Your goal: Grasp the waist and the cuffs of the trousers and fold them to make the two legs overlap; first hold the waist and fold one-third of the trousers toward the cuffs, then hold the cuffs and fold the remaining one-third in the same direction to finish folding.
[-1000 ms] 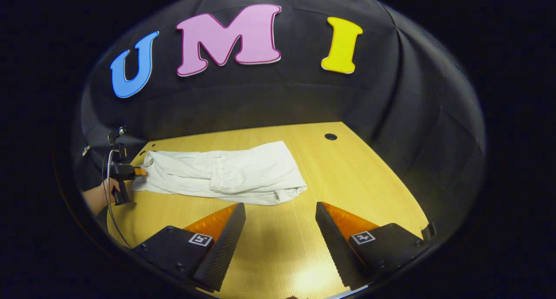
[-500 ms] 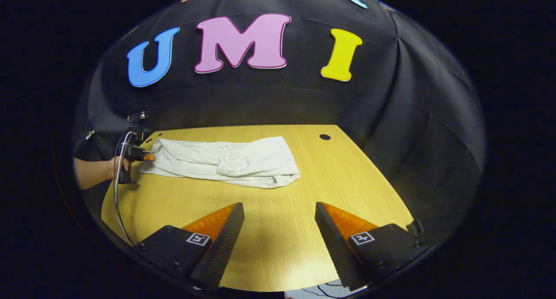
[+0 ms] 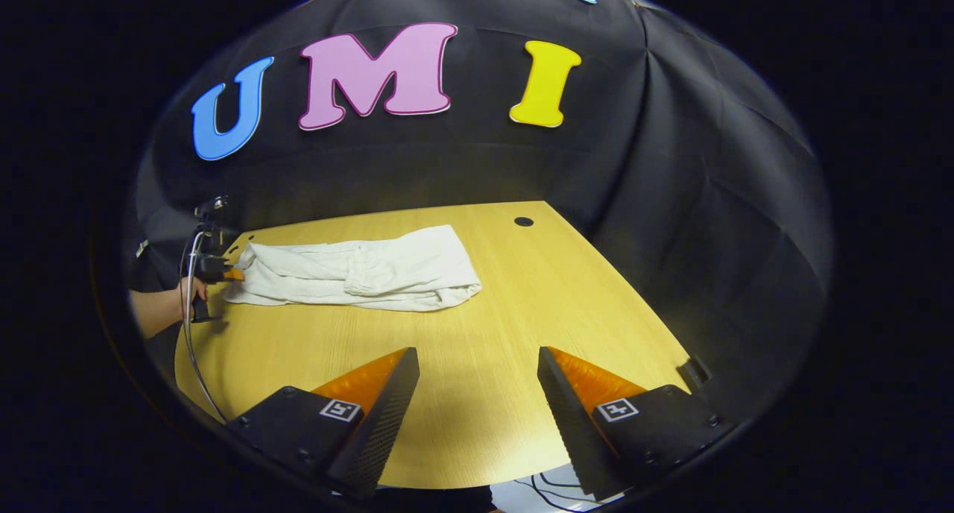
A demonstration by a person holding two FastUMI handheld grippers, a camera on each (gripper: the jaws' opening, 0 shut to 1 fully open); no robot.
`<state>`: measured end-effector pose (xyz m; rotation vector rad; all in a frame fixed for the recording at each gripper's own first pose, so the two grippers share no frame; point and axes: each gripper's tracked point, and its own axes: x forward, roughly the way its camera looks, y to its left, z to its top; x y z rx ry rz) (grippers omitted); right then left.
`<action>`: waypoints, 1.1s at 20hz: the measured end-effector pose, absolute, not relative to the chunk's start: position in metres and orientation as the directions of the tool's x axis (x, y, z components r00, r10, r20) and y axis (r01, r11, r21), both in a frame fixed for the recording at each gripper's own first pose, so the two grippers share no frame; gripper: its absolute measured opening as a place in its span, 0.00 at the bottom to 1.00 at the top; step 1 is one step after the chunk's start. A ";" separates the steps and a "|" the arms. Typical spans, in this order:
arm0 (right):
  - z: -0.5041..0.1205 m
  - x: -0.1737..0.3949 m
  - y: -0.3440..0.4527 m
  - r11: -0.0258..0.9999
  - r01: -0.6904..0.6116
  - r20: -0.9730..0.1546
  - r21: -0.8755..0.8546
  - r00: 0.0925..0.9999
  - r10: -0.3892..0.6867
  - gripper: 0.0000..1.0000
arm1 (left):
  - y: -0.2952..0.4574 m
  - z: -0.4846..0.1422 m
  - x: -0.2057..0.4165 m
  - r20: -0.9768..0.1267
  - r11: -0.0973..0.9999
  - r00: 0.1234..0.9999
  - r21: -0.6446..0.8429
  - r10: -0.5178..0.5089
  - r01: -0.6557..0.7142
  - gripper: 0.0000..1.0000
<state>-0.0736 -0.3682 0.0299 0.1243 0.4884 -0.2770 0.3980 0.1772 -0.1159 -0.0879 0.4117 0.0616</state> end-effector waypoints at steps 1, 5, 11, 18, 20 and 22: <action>0.029 -0.076 -0.373 0.950 0.305 -0.483 0.061 0.842 -0.239 0.98 | 0.177 -0.108 0.395 -0.382 0.994 0.923 -0.080 0.040 -0.076 0.06; 0.032 -0.082 -0.390 0.938 0.339 -0.480 0.067 0.835 -0.268 0.98 | 0.161 -0.062 0.381 -0.301 0.993 0.954 -0.112 0.014 -0.050 0.05; 0.044 -0.096 -0.436 0.926 0.371 -0.454 0.069 0.838 -0.302 0.98 | 0.089 0.020 0.359 -0.161 0.989 0.986 -0.145 -0.049 0.025 0.05; 0.038 -0.087 -0.514 0.928 0.362 -0.458 0.083 0.841 -0.287 0.98 | -0.020 0.106 0.334 -0.036 0.983 0.993 -0.151 -0.110 0.103 0.05; 0.038 -0.081 -0.528 0.938 0.338 -0.449 0.074 0.851 -0.271 0.98 | -0.062 0.119 0.326 -0.024 0.979 0.991 -0.155 -0.135 0.130 0.05; 0.034 -0.074 -0.539 0.948 0.309 -0.448 0.080 0.860 -0.242 0.98 | -0.104 0.130 0.321 -0.013 0.970 0.986 -0.180 -0.167 0.162 0.05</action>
